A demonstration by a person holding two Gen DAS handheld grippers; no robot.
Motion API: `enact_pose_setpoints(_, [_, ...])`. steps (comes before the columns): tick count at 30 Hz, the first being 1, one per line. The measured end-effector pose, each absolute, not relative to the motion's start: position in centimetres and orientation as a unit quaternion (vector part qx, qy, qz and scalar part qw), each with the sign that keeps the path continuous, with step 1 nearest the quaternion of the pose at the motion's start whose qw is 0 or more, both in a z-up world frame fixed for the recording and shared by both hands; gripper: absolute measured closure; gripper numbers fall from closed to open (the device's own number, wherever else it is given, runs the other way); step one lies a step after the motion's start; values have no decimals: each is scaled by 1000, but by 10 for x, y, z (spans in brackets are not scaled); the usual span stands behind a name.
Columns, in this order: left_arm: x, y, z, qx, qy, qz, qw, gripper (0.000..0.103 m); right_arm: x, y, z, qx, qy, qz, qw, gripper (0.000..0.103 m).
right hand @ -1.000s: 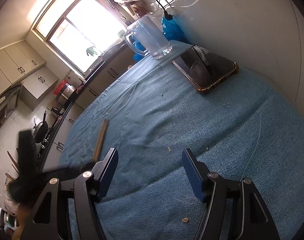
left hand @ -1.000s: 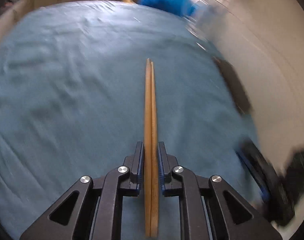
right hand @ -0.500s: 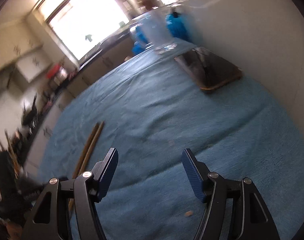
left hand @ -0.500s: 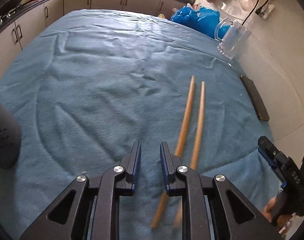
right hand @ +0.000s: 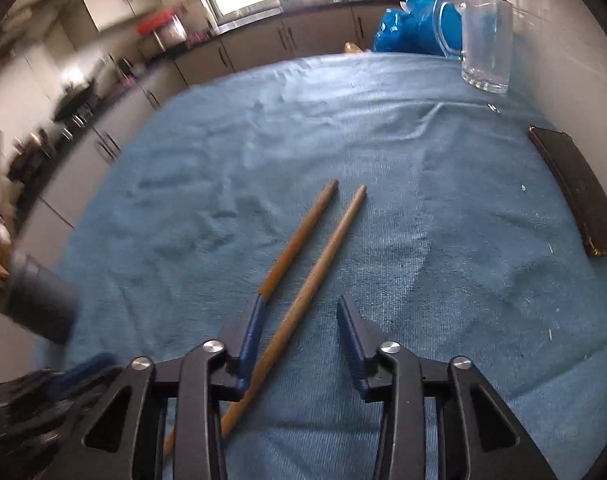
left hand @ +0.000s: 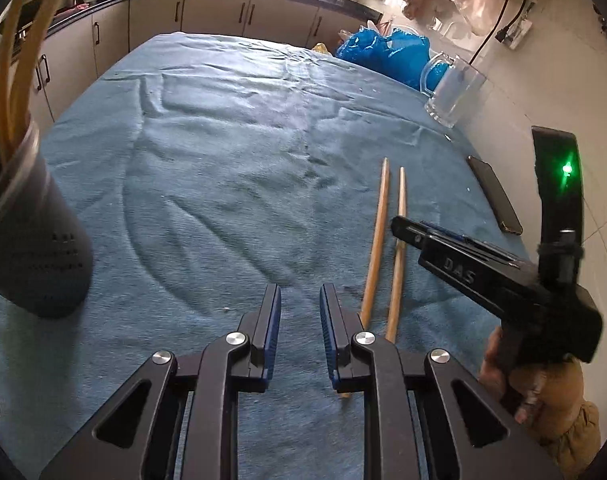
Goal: Organize utensils
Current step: 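Close the left tool on a chopstick while the right tool grasps another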
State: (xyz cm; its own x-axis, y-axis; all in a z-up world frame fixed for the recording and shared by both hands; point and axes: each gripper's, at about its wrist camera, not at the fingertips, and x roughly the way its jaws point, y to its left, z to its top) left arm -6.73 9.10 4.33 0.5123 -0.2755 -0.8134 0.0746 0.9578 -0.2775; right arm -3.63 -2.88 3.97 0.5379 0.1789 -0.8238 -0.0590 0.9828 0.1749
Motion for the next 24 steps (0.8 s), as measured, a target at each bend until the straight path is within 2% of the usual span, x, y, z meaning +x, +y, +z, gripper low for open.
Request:
enact_pose_setpoints(5, [-63,84,46,-100,489,-111,860,84,-37,-33,42,28,486,16,873,87])
enact_pose_setpoints(12, [-38,54,52,-79,504,-123,851,77,-51,-91,42,32,521,-9,853,87])
enact_pose_setpoints(21, [48,2,38,-87,556,-114,819,77,-30,-161,46,87,569,-18,818,87])
enact_pose_setpoints(24, [68,-12,32,-55,561,-101,820,77,-18,-171,45,98,576,-19,811,86])
